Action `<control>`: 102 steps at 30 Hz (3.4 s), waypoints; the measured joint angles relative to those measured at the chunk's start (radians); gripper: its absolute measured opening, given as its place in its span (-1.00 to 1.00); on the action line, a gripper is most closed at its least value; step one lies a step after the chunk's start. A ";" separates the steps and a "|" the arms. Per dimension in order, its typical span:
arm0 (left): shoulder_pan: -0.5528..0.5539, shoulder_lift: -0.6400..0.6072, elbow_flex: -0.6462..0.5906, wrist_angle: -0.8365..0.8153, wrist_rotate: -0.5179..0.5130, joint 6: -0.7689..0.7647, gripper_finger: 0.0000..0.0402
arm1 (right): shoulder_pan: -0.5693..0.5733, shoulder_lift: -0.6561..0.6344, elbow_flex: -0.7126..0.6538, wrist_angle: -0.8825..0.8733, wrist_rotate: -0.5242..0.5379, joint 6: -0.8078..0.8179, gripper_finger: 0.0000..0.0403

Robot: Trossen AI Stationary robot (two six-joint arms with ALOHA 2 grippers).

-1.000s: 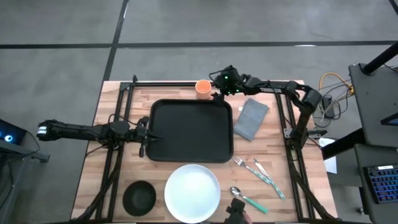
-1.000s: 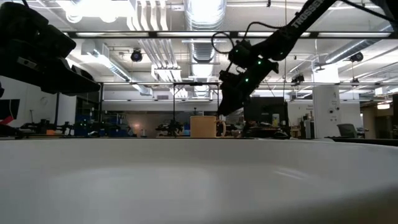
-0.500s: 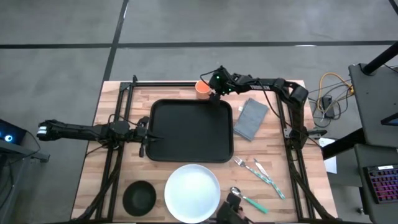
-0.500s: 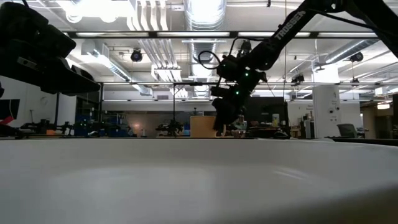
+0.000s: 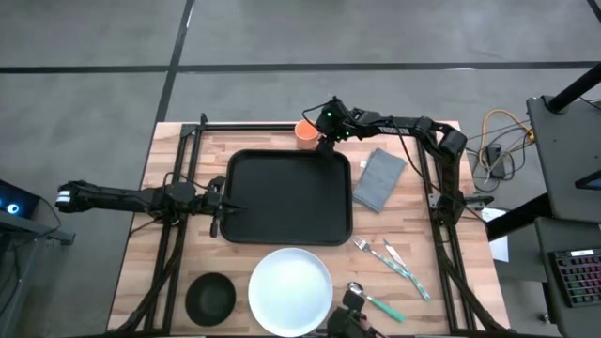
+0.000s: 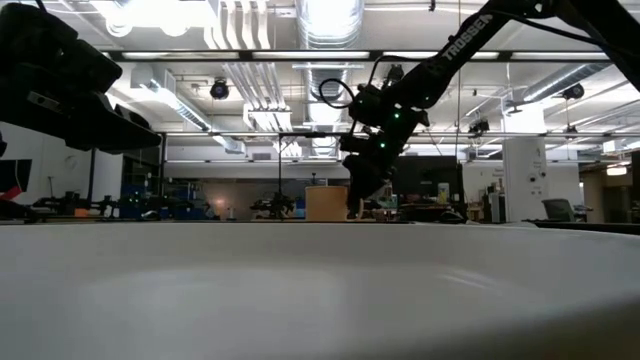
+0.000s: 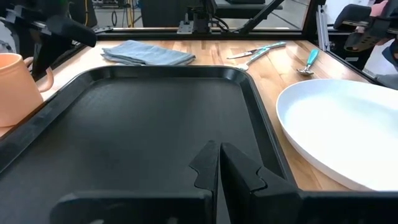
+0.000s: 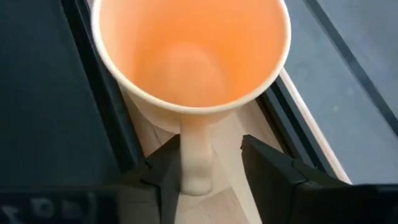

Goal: Set up tray
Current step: Put the yellow mug on the top left of the black tray

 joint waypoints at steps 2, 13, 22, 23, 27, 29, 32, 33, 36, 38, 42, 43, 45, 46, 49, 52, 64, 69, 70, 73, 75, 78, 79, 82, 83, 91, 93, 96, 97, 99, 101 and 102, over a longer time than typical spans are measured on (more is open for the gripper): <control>0.000 0.000 0.000 0.000 0.000 0.000 -1.00 | 0.000 -0.002 0.000 -0.004 -0.001 -0.018 -0.36; 0.000 0.000 0.000 0.000 0.000 0.000 -1.00 | 0.000 -0.002 0.000 -0.015 -0.016 -0.065 -0.81; 0.000 0.000 0.000 0.000 -0.001 0.000 -1.00 | 0.000 -0.002 0.000 -0.014 -0.087 -0.068 -0.81; 0.000 0.000 0.000 0.000 -0.001 0.000 -1.00 | 0.000 -0.002 -0.001 -0.012 -0.088 -0.067 -0.81; 0.000 0.000 0.000 0.000 -0.001 0.000 -1.00 | 0.000 -0.003 -0.001 0.005 -0.090 -0.062 -0.81; 0.000 0.000 0.000 0.000 -0.001 0.000 -1.00 | 0.000 -0.009 -0.001 0.011 -0.090 -0.064 -0.81; 0.000 0.000 0.000 0.000 -0.001 0.000 -1.00 | 0.000 -0.022 0.000 0.023 -0.090 -0.068 -0.81; 0.000 0.000 0.000 0.000 -0.001 0.000 -1.00 | 0.000 -0.024 0.006 0.022 -0.090 -0.067 -0.81; 0.000 0.000 0.000 0.000 -0.003 0.000 -1.00 | 0.000 -0.028 0.025 0.015 -0.091 -0.066 -0.81; 0.000 0.001 0.000 0.000 -0.003 0.000 -1.00 | 0.004 -0.028 0.037 0.017 -0.100 -0.052 -0.81; 0.000 0.001 0.000 0.000 -0.003 0.000 -1.00 | 0.023 -0.028 0.055 0.007 -0.131 -0.048 -0.81; 0.000 0.001 0.000 0.000 -0.003 0.000 -1.00 | 0.029 -0.028 0.061 0.002 -0.133 -0.048 -0.81; 0.000 0.000 0.000 0.000 -0.003 0.000 -1.00 | 0.043 -0.028 0.079 -0.003 -0.134 -0.048 -0.81; 0.000 0.000 0.000 0.000 -0.003 0.000 -1.00 | 0.050 -0.028 0.087 -0.005 -0.135 -0.048 -0.81; 0.000 0.000 0.000 0.000 -0.003 0.000 -1.00 | 0.074 -0.028 0.112 -0.011 -0.134 -0.043 -0.81; 0.000 0.000 0.000 0.000 -0.003 0.000 -1.00 | 0.101 -0.028 0.134 -0.023 -0.134 -0.047 -0.81; 0.000 0.000 0.000 0.000 0.000 0.000 -1.00 | 0.153 -0.015 0.195 -0.021 -0.137 -0.034 -0.81; 0.000 -0.001 0.000 0.000 0.000 0.000 -1.00 | 0.158 0.072 0.288 -0.026 -0.197 -0.029 -0.81; 0.000 -0.001 0.000 0.000 0.000 0.000 -1.00 | 0.161 0.094 0.318 -0.049 -0.197 -0.030 -0.81; 0.000 -0.001 0.000 -0.004 0.000 0.000 -1.00 | 0.176 0.167 0.429 -0.150 -0.194 -0.049 -0.81; 0.000 -0.001 0.000 -0.008 -0.001 0.000 -1.00 | 0.190 0.211 0.505 -0.191 -0.195 -0.058 -0.81; 0.000 -0.001 0.000 -0.008 -0.001 0.000 -1.00 | 0.213 0.286 0.620 -0.226 -0.195 -0.072 -0.81; 0.000 -0.001 0.000 -0.007 -0.001 0.000 -1.00 | 0.220 0.314 0.660 -0.251 -0.196 -0.078 -0.81; 0.000 0.001 0.000 -0.013 -0.001 0.000 -1.00 | 0.237 0.392 0.767 -0.300 -0.195 -0.094 -0.81; 0.000 0.001 0.000 -0.014 -0.001 0.000 -1.00 | 0.238 0.413 0.802 -0.309 -0.195 -0.097 -0.81; 0.000 0.003 0.000 -0.022 -0.001 0.000 -1.00 | 0.243 0.513 0.969 -0.380 -0.214 -0.105 -0.81; 0.000 0.006 0.000 -0.023 -0.002 0.000 -1.00 | 0.247 0.523 0.981 -0.374 -0.230 -0.105 -0.81; 0.000 0.006 0.000 -0.023 -0.003 0.000 -1.00 | 0.250 0.527 0.982 -0.364 -0.239 -0.108 -0.81; 0.000 0.006 0.000 -0.023 -0.002 0.000 -1.00 | 0.250 0.531 0.980 -0.354 -0.239 -0.106 -0.81; 0.000 0.006 0.000 -0.023 -0.002 0.000 -1.00 | 0.250 0.539 0.981 -0.336 -0.239 -0.105 -0.81; 0.000 0.006 0.000 -0.023 -0.002 0.000 -1.00 | 0.250 0.545 0.980 -0.333 -0.239 -0.104 -0.81; 0.000 0.006 0.000 -0.023 -0.002 0.000 -1.00 | 0.250 0.545 0.978 -0.329 -0.239 -0.104 -0.81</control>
